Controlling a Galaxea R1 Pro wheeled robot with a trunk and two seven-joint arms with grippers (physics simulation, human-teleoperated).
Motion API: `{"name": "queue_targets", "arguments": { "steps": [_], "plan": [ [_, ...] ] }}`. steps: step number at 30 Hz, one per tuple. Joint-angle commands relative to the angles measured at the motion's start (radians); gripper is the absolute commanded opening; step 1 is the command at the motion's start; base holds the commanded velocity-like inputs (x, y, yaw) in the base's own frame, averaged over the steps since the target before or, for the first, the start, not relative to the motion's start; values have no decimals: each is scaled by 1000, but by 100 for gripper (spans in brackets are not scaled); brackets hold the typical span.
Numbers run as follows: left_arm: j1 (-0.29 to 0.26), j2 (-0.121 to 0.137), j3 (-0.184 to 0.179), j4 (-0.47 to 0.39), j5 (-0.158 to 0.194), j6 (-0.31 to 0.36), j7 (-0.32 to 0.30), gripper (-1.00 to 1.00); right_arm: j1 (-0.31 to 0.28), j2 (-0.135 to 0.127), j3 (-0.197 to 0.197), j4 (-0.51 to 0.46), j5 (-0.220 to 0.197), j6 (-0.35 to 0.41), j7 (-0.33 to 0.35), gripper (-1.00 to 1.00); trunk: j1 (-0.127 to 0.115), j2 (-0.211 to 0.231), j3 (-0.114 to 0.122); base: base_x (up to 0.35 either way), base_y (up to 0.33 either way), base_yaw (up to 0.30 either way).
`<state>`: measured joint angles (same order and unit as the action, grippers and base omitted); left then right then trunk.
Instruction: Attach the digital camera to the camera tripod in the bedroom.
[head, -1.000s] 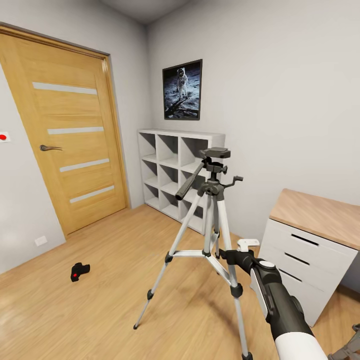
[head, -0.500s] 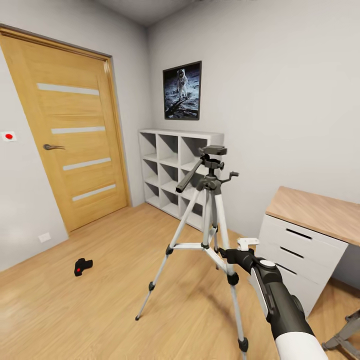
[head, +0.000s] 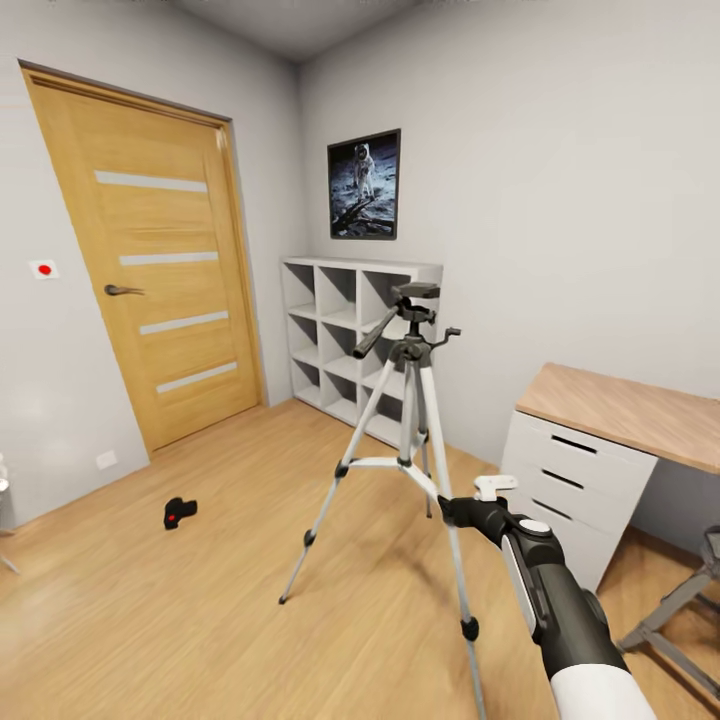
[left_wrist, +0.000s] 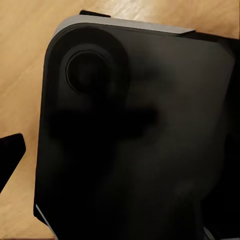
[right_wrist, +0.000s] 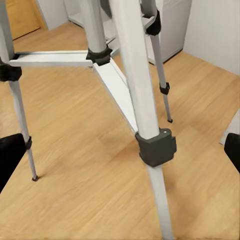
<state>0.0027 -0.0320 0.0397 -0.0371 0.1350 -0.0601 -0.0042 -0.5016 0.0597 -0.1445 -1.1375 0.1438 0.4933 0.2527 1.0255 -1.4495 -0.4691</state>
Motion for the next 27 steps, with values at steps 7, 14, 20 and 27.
{"name": "queue_targets", "arguments": {
  "steps": [7,14,20,27],
  "plan": [
    [0,0,2,-1,6,-1,-2,100,2,14,72,6,4,5,51,100,0,-1,-1,-83,0,0],
    [0,0,2,-1,6,-1,-2,100,12,27,243,56,-7,8,103,100,0,-1,-1,-7,0,0],
    [0,0,2,-1,6,-1,-2,100,24,30,265,78,-4,-14,129,100,0,-1,-1,0,0,0],
    [0,0,2,-1,6,-1,-1,100,32,25,272,77,-2,-132,151,100,0,-1,-1,0,0,0]
  ]
}}
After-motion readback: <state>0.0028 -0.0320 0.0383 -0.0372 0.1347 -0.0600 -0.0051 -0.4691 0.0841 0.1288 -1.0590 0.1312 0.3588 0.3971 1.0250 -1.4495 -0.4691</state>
